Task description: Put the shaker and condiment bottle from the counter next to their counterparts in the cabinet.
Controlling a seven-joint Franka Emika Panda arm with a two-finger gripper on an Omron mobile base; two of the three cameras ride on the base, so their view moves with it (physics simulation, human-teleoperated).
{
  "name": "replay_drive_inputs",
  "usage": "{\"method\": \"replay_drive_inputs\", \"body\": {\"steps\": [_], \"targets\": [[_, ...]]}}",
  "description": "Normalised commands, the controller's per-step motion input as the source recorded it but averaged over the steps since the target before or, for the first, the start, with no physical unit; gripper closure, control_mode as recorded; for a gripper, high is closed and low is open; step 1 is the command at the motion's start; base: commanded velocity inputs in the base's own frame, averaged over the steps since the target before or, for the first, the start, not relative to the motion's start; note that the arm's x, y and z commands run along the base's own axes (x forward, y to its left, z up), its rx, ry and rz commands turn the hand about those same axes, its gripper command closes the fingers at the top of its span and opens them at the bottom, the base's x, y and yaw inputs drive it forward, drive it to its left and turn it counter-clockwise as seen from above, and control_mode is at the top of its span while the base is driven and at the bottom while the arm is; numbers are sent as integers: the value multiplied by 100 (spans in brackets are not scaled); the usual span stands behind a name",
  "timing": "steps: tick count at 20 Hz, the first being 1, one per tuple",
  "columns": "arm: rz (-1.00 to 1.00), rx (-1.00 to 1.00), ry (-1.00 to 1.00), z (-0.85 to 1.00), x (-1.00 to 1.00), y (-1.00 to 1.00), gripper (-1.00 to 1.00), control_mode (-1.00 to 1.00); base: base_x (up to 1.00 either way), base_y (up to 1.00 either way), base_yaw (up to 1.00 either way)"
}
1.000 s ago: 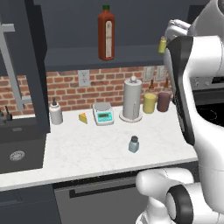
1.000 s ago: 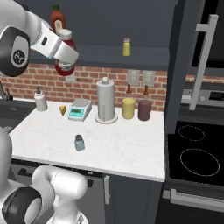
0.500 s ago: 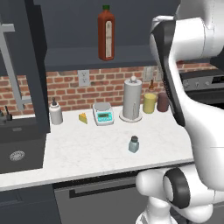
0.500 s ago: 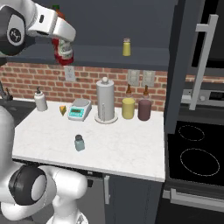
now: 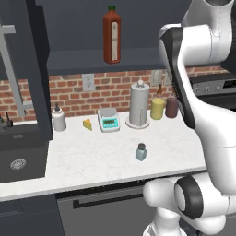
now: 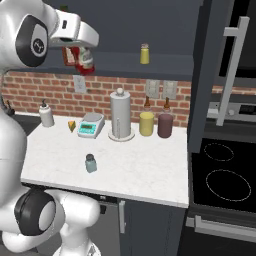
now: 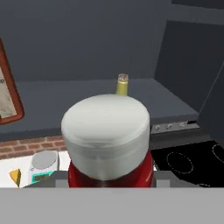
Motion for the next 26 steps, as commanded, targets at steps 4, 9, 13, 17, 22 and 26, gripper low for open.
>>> {"method": "replay_drive_inputs", "body": {"steps": [4, 9, 13, 17, 22, 26], "targets": [[0, -10, 0, -16, 62, -4, 100, -100, 0, 0, 0], [-2, 1, 0, -1, 47, -16, 100, -100, 0, 0, 0], [-5, 0, 0, 0, 34, -11, 100, -100, 0, 0, 0], [-3, 0, -5, 0, -3, 0, 100, -100, 0, 0, 0], [-4, 4, -5, 8, 0, 8, 100, -100, 0, 0, 0], [7, -1, 0, -7, 0, 29, 100, -100, 0, 0, 0]]}}
